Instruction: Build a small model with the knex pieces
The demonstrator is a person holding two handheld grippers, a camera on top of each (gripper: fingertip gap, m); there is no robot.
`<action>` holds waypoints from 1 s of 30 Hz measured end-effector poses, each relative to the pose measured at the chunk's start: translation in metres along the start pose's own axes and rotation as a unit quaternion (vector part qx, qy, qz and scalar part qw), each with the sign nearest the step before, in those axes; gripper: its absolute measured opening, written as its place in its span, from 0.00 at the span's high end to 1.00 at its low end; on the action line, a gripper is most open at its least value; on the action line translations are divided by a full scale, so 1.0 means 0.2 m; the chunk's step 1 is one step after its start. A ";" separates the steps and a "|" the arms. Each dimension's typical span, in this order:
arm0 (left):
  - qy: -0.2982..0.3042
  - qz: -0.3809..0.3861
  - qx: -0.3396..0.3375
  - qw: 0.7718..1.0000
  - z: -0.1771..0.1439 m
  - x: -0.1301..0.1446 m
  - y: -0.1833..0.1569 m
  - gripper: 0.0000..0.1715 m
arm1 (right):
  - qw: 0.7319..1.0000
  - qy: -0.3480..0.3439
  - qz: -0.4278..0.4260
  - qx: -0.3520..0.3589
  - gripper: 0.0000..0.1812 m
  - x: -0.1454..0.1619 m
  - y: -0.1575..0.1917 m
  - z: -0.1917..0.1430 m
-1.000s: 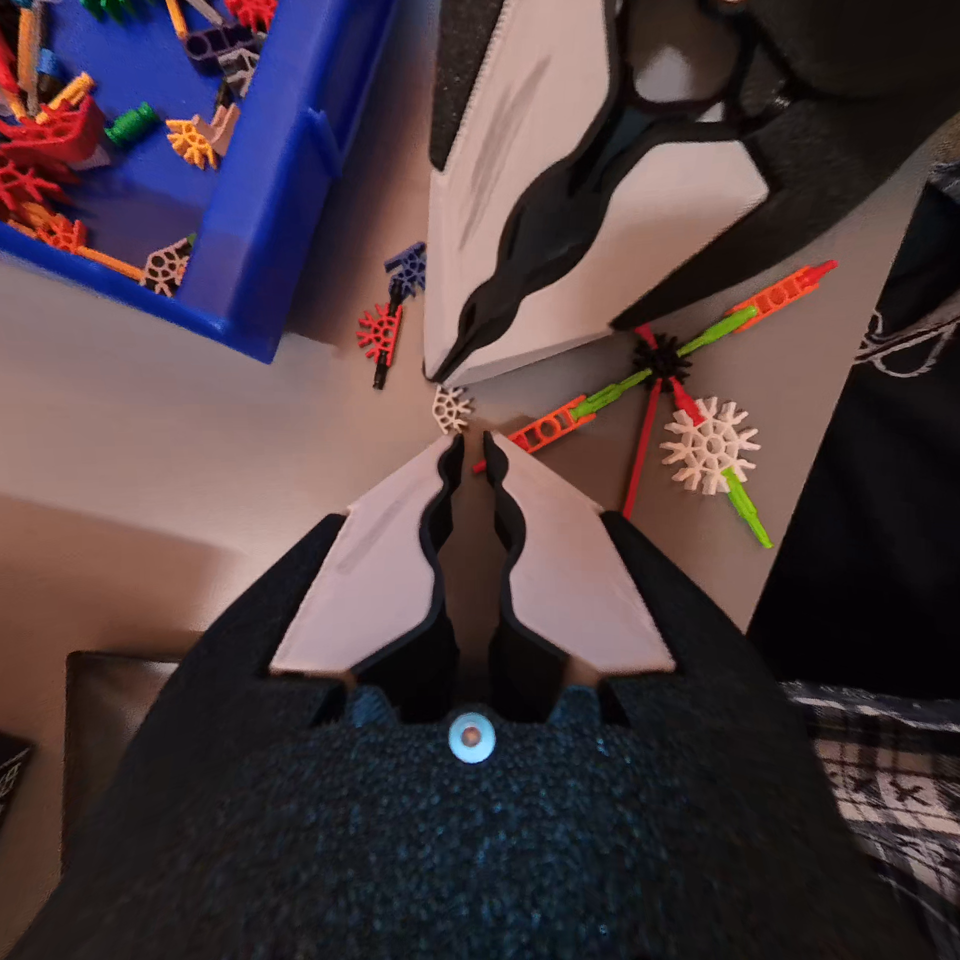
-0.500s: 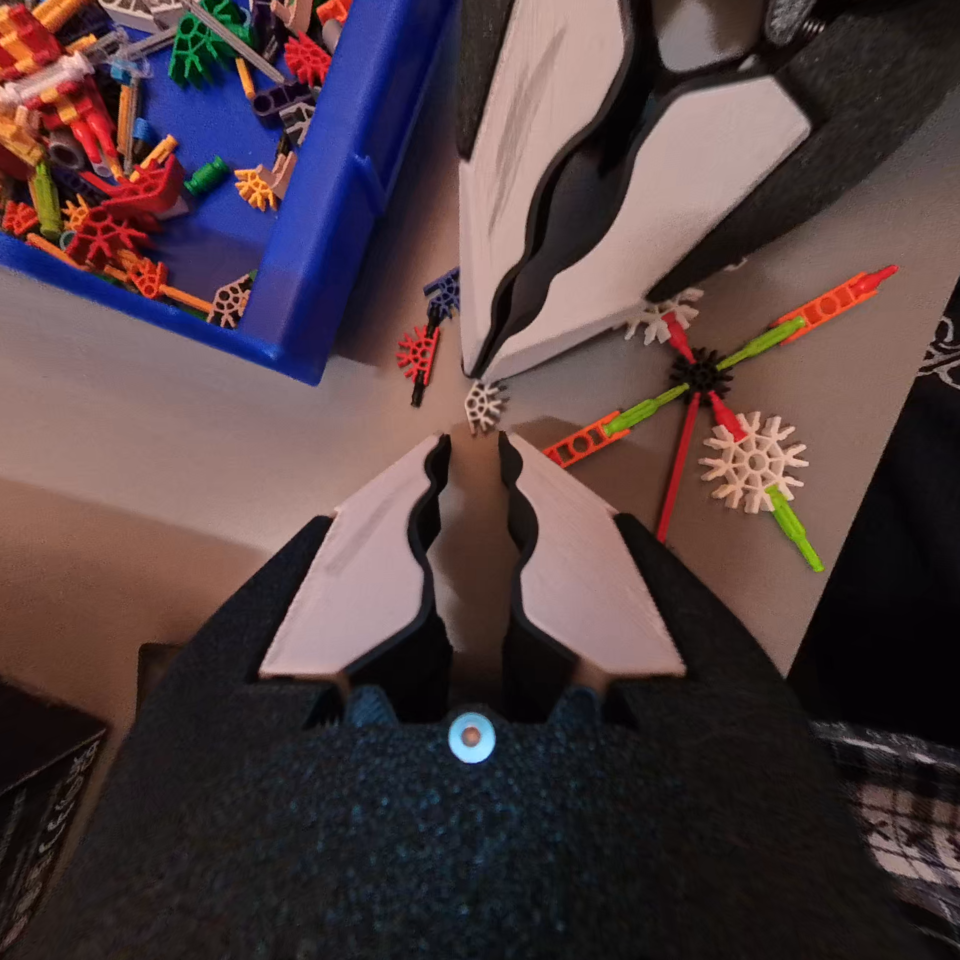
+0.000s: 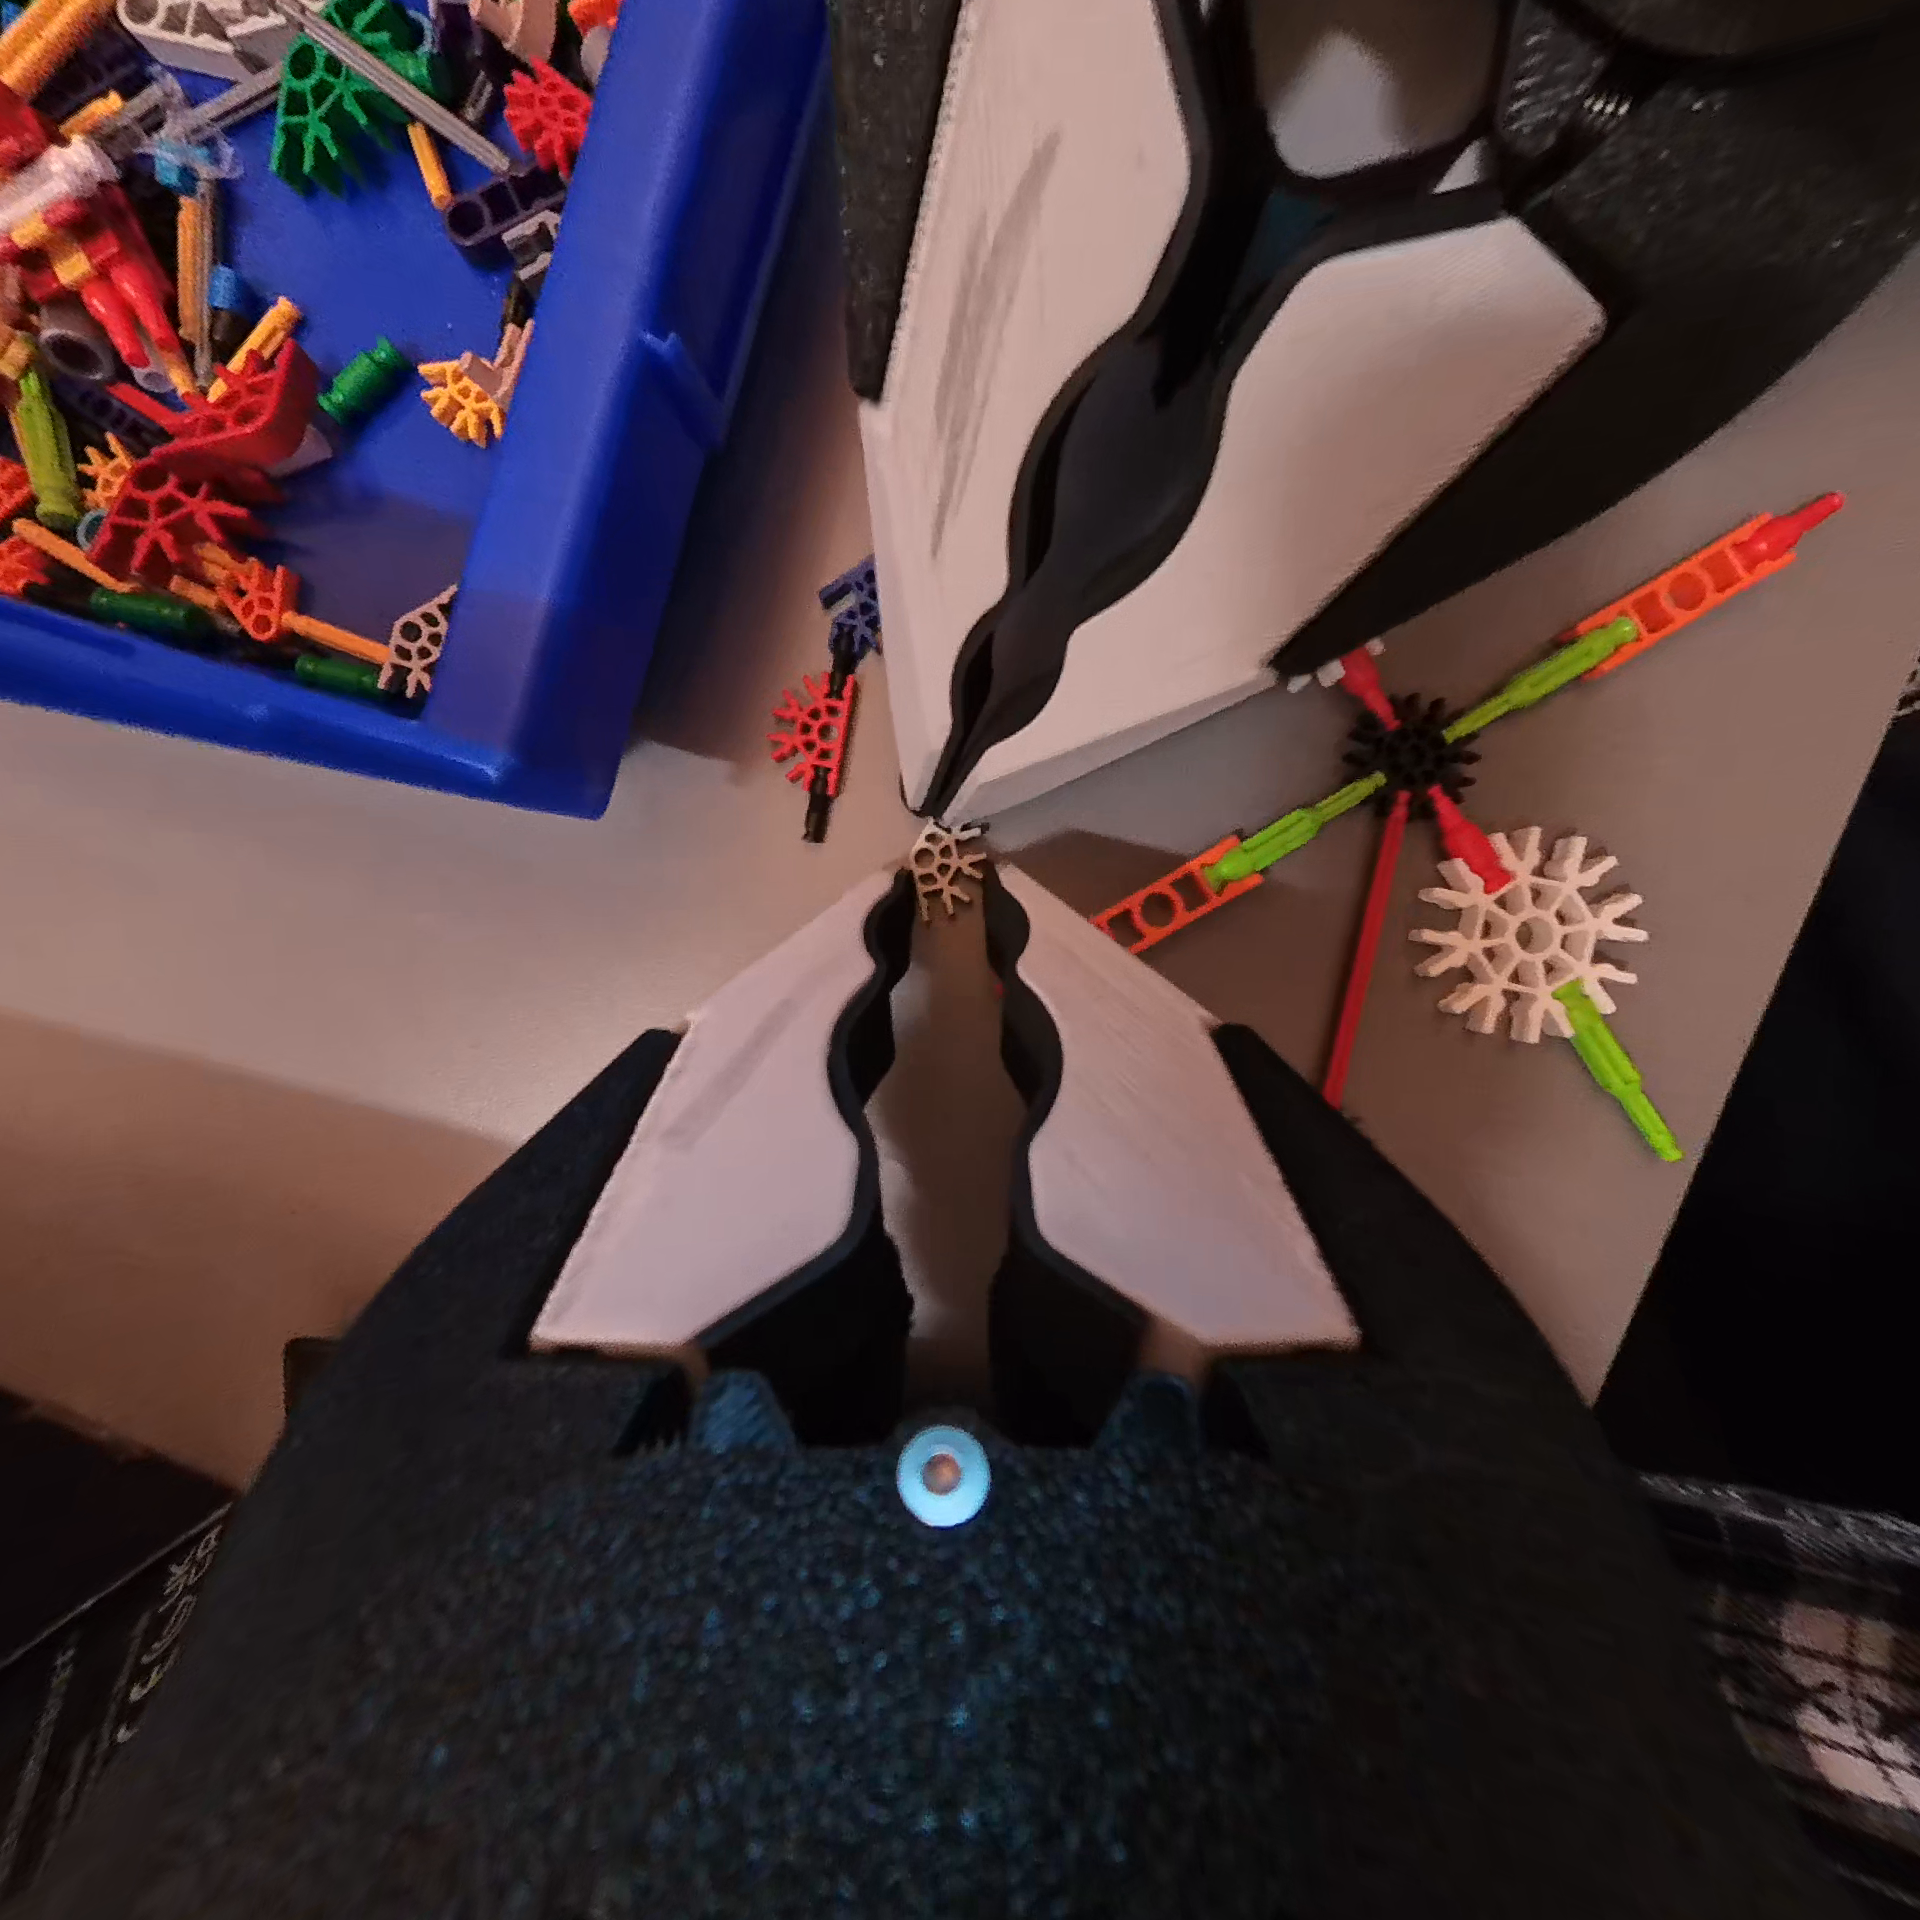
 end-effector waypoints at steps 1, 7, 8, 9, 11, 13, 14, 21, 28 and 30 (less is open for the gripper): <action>0.000 0.000 -0.007 1.000 0.00 0.00 0.00 0.93 | 1.000 -0.003 0.001 0.001 1.00 0.00 0.00 0.00; -0.012 -0.025 -0.029 0.999 -0.03 0.00 0.03 0.93 | 0.999 -0.027 0.020 0.020 1.00 -0.01 -0.06 -0.06; -0.014 -0.030 -0.037 0.999 -0.04 0.00 0.04 0.93 | 0.999 -0.028 0.023 0.022 1.00 -0.01 -0.07 -0.06; -0.012 -0.033 -0.046 0.998 -0.04 0.01 0.06 0.93 | 0.999 -0.029 0.024 0.024 1.00 -0.01 -0.08 -0.06; -0.014 -0.041 -0.056 0.998 -0.04 0.00 0.07 0.93 | 0.999 -0.028 0.024 0.028 1.00 0.00 -0.08 -0.06; -0.011 -0.049 -0.063 0.997 -0.04 0.01 0.09 0.93 | 0.999 -0.028 0.020 0.033 1.00 -0.01 -0.08 -0.05; -0.008 -0.049 -0.063 0.997 -0.03 0.01 0.09 0.93 | 0.999 -0.027 0.019 0.034 1.00 -0.01 -0.08 -0.05; 0.007 -0.055 -0.059 0.997 -0.01 0.02 0.09 0.93 | 0.999 -0.028 0.020 0.036 1.00 0.00 -0.09 -0.04; 0.006 -0.049 -0.063 0.997 -0.01 0.01 0.08 0.93 | 0.999 -0.023 0.017 0.037 1.00 0.00 -0.09 -0.03; 0.004 -0.051 -0.063 0.997 0.00 0.01 0.08 0.93 | 0.999 -0.021 0.017 0.037 1.00 0.00 -0.09 -0.03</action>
Point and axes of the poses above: each gripper's, where its closed fingertips meet, z out along the fingers, x out of its underside, y = z × x across the jaws, the point moved 6 cm from there along -z, back along the fingers, and after that the axes turned 9 degrees about z, right-handed, at the moved point
